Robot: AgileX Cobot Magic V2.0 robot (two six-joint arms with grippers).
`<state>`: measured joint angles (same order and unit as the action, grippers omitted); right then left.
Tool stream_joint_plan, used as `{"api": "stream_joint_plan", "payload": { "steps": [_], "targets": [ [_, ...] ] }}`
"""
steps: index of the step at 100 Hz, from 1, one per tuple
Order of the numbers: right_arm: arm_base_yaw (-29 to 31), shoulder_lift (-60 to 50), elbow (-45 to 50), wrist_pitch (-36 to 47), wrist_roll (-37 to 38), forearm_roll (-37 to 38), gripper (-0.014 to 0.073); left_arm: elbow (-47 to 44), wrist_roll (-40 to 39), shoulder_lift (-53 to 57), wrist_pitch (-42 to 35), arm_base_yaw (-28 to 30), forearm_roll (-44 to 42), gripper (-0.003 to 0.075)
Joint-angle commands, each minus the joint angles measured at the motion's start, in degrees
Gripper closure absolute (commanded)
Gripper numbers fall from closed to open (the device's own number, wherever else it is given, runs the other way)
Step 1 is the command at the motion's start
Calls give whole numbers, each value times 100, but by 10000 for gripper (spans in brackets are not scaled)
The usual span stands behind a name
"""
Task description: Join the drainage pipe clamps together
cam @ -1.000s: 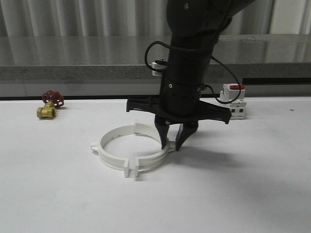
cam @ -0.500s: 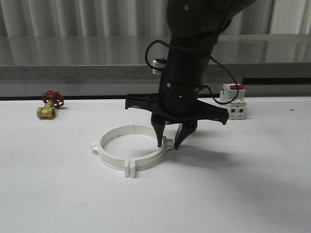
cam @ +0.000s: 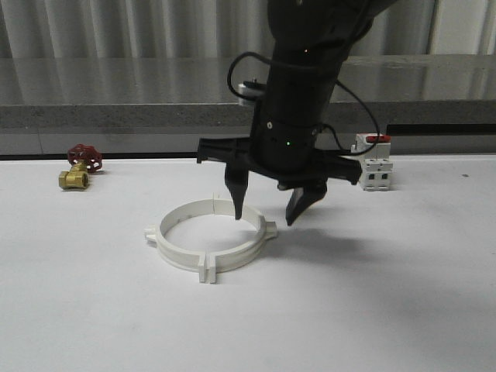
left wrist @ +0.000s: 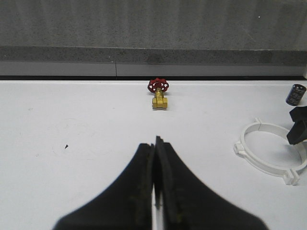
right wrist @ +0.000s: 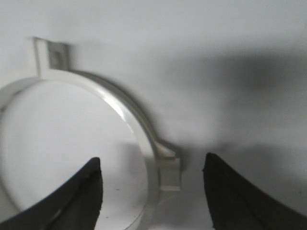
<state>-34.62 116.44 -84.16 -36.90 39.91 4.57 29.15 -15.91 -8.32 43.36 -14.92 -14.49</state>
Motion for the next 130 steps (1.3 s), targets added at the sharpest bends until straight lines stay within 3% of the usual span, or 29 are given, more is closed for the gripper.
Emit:
{"api": "stream_joint_plan", "payload": {
  "steps": [1, 35, 71, 98, 110, 130],
  "targets": [
    [102, -702, -167, 314, -321, 214, 124, 129, -10, -72, -402, 3, -52, 741],
    [1038, -2421, 544, 164, -429, 1256, 124, 129, -10, -72, -402, 3, -52, 741],
    [2465, -4960, 2424, 114, -1085, 1326, 124, 129, -10, -72, -402, 3, -52, 741],
    [2780, -6735, 3777, -107, -1116, 1548, 134, 129, -10, -72, -402, 3, -52, 741],
    [2780, -7427, 4269, -159, -1116, 1561, 257, 129, -10, -72, -402, 3, -52, 741],
    [2780, -8227, 4596, -184, -1116, 1803, 668, 129, -10, -72, -402, 3, -52, 741]
  ]
}}
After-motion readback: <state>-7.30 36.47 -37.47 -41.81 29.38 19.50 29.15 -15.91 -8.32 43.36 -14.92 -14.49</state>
